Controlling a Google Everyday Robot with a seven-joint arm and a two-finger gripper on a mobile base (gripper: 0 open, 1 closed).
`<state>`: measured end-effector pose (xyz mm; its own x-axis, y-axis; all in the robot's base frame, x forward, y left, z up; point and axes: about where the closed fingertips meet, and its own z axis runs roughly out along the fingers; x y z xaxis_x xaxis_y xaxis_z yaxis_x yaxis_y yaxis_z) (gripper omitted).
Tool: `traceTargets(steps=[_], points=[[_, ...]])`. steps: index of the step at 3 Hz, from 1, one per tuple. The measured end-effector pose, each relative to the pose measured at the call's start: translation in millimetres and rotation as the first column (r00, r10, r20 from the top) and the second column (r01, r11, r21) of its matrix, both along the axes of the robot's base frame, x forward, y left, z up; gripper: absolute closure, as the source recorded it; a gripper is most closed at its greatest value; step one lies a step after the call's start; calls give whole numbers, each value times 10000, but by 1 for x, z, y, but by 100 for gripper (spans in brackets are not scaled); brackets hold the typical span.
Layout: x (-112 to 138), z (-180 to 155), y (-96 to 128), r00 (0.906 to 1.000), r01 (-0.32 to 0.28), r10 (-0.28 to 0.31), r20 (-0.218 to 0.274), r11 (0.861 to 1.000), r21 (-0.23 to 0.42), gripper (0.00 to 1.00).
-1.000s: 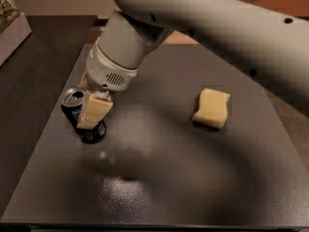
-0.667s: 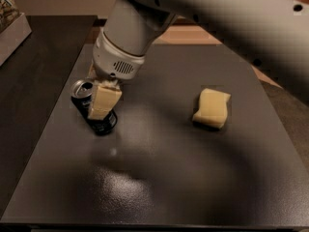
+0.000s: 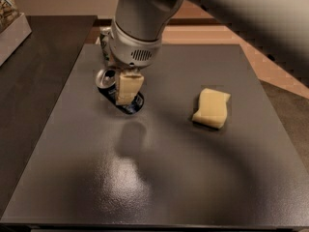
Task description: Knock pepsi can over
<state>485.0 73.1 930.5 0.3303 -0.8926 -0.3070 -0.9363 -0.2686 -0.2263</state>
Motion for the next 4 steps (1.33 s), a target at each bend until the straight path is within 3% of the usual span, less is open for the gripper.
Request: traceTargets(steps=[1,2,3,4], points=[[6,2,-19,9880,-54,186,1536,9963,-861,100],[7,0,-31,9575,-270,680,2805,9887,-1473,100],[0,-9,-35,9194,-819,1535,3621,9753,-2053,100],[-10,-18,-36,8788,-1400,2453,4093,9526,-2703,100]])
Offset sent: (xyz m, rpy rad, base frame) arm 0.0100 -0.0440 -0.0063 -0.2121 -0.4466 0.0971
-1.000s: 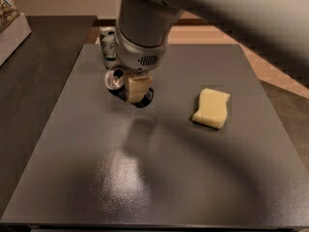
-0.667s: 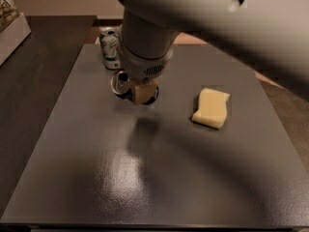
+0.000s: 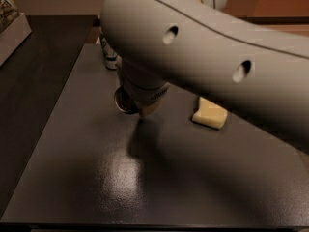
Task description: Knock pepsi can over
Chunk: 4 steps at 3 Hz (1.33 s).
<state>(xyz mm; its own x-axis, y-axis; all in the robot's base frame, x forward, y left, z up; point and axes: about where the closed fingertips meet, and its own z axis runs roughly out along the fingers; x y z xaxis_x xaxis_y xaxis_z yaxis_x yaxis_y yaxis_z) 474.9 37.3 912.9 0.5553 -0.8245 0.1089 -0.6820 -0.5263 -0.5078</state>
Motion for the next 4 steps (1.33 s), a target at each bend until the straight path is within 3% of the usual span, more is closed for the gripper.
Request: traceTargets(steps=[2,4], points=[[-14,-12,0,9934,-1017,1071,417,9880,-1162,100],[-27,-38,4,9813,-1774,1899,325,9564,-2322,59]])
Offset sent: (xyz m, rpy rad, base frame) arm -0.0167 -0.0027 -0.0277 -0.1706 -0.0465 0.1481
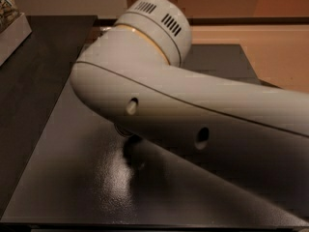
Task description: Knock pepsi can over
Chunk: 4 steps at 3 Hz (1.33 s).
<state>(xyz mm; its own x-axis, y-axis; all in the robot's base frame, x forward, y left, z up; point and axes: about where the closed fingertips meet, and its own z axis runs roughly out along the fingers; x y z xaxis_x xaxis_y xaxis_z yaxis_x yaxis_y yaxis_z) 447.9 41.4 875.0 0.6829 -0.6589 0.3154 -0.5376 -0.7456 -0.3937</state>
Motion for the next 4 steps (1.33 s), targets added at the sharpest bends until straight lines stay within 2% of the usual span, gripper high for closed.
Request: traceTargets(steps=[2,3,4], points=[[-8,-15,3,9992,-391,390,-24,9980,-493,13],[-10,-21,4,9980,-567,550,-310,9968,-555,0],[-10,-21,5,9980,-570,553,-317,9968,-553,0]])
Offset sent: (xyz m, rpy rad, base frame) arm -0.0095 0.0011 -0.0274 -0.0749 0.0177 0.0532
